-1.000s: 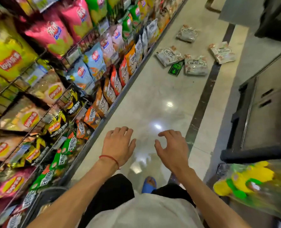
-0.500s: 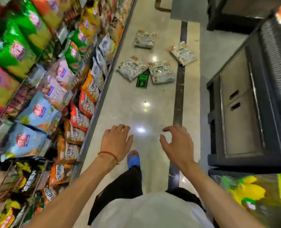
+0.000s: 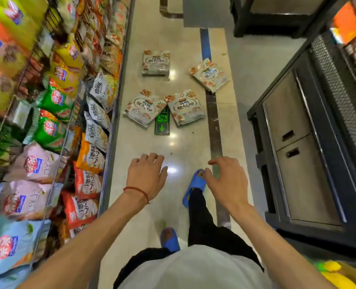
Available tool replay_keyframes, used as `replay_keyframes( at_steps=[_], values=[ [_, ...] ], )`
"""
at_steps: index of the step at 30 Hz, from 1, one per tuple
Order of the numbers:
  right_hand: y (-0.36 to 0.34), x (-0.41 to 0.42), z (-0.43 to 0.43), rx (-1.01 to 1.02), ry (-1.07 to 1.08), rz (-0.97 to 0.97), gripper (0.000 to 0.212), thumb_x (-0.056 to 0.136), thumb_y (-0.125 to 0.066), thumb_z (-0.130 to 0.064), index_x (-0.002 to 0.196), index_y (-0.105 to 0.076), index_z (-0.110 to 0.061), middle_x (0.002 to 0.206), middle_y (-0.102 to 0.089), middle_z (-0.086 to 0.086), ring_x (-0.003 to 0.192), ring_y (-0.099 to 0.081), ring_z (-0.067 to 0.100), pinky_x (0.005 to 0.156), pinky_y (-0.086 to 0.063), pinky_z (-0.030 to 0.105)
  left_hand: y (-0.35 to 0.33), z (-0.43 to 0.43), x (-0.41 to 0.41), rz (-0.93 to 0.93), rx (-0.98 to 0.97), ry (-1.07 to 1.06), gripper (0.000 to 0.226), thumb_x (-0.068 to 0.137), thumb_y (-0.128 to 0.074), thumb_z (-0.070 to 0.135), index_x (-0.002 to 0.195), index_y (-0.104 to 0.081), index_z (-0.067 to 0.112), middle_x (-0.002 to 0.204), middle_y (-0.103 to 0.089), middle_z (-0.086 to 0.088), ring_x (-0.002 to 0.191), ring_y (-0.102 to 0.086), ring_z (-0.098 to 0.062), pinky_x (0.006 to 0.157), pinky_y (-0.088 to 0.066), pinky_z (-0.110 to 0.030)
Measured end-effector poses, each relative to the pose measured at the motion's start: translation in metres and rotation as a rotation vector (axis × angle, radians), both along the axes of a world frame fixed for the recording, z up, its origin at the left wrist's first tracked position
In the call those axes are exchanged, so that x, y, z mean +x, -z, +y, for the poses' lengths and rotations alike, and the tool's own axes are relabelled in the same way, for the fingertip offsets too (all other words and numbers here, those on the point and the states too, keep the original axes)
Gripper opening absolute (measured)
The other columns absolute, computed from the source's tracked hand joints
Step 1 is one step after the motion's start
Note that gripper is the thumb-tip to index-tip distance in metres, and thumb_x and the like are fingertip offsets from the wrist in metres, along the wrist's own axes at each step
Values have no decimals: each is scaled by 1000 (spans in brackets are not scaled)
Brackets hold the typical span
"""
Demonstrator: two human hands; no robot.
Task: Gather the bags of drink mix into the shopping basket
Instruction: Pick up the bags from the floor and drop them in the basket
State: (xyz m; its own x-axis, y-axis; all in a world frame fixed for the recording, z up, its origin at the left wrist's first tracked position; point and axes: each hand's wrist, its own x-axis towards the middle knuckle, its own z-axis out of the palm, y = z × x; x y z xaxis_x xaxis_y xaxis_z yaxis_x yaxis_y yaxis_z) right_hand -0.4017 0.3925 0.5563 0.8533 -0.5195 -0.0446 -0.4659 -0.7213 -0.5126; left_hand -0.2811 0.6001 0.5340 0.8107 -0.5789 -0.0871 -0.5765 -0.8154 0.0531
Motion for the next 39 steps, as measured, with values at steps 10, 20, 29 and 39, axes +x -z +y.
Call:
replay_keyframes(
  at_steps=[10, 20, 29, 39],
  values=[
    [0, 183, -127, 16, -87, 17, 22, 91, -70, -31, 111, -74, -22, 112, -72, -3, 112, -59, 20, 90, -51, 40, -4, -128, 166, -27, 48, -91, 33, 93, -53, 41, 115, -65, 19, 105, -68, -4, 91, -62, -30, 75, -44, -39],
    [18, 342, -217, -18, -158, 87, 24, 91, -70, -29, 112, -73, -19, 109, -73, 1, 109, -59, 24, 85, -48, 40, 11, -211, 309, 47, 21, -174, 34, 95, -47, 42, 110, -66, 18, 100, -67, -5, 92, -62, -30, 71, -43, -38],
    [48, 483, -264, 46, -84, 221, 25, 97, -64, -33, 115, -73, -19, 114, -72, 3, 112, -58, 23, 88, -50, 39, 47, -260, 470, 154, 25, -178, 34, 96, -51, 41, 114, -66, 16, 102, -68, -6, 91, -62, -30, 73, -45, -39],
    [124, 591, -321, 43, -137, 346, 27, 100, -57, -33, 115, -72, -17, 112, -72, 6, 109, -59, 28, 86, -48, 40, 122, -313, 559, 300, 209, -162, 36, 96, -46, 42, 110, -65, 15, 101, -67, -7, 93, -62, -32, 74, -44, -39]
  ],
)
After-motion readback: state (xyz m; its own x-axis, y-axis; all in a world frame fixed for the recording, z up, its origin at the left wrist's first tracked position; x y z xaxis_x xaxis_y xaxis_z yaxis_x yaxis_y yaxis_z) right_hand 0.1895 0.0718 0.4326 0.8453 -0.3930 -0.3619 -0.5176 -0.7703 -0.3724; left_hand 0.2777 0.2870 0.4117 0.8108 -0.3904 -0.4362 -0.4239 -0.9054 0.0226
